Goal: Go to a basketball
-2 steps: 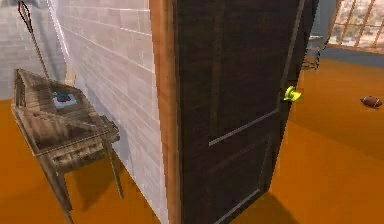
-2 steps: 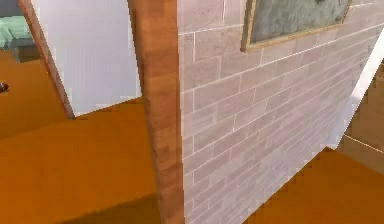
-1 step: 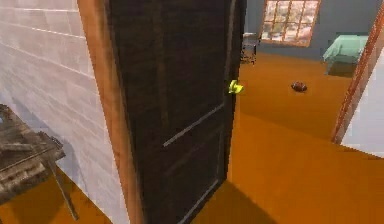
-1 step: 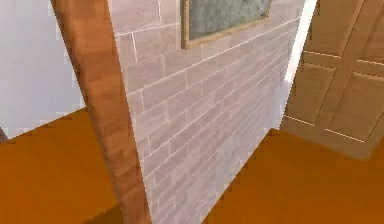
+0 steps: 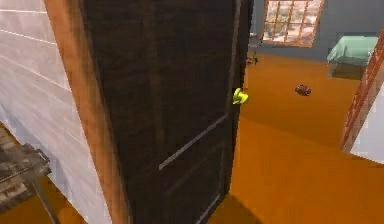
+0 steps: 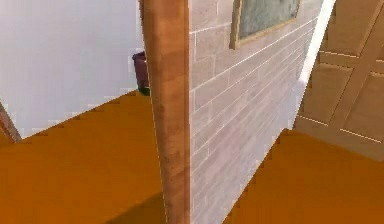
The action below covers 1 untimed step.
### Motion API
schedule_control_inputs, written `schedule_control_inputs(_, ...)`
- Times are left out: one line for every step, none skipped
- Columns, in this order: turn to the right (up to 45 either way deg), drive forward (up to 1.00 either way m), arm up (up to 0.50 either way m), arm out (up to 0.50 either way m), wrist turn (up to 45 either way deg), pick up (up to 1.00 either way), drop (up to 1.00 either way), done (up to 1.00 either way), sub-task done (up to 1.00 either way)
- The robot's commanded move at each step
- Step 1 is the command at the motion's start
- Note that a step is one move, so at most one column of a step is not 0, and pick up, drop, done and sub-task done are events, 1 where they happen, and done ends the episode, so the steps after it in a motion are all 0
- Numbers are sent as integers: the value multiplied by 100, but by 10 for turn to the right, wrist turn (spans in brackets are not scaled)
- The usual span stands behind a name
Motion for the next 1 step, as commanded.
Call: schedule_control_inputs(330, 0, 0, 0, 0, 0, 0, 0, 0)
